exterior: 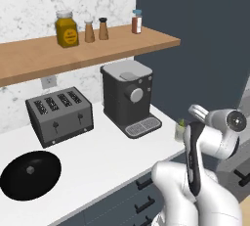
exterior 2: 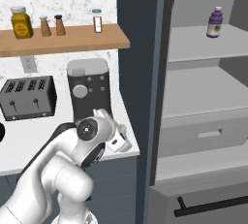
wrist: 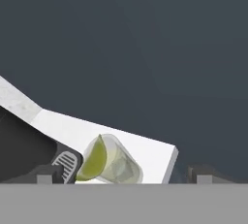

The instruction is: Grab a lemon wedge from the fridge and one ice cube from the ice bowl, and put them in the glass of lemonade.

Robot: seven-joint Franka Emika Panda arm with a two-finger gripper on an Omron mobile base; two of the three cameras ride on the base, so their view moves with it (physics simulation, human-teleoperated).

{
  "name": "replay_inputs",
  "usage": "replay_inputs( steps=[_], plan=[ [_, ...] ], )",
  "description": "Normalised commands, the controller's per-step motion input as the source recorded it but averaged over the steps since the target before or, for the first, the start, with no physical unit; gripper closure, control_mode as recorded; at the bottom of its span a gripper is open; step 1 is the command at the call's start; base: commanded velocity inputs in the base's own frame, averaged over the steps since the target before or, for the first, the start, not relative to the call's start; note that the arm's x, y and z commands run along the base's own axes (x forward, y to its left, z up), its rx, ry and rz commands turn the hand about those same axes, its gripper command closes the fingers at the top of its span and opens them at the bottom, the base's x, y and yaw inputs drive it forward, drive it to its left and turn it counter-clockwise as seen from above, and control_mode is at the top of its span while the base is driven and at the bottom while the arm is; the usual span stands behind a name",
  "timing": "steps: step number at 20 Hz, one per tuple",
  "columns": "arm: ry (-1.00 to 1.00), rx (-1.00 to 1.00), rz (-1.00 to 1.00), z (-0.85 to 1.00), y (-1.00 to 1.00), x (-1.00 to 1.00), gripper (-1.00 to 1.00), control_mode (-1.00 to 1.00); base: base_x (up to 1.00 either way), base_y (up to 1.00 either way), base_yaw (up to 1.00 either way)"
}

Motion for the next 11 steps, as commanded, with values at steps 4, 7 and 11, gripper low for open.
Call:
replay_inputs(
  steps=[4, 7, 11],
  plan=[
    [-0.09, 0.00, 0.00, 0.15, 0.00, -0.12, -1.00, -1.00, 0.00, 0.00, 0.00],
    [-0.07, 0.00, 0.00, 0.14, 0.00, -0.17, -1.00, -1.00, 0.00, 0.00, 0.00],
    [-0.03, 0.00, 0.00, 0.08, 0.00, -0.31, -1.00, -1.00, 0.00, 0.00, 0.00]
  ],
)
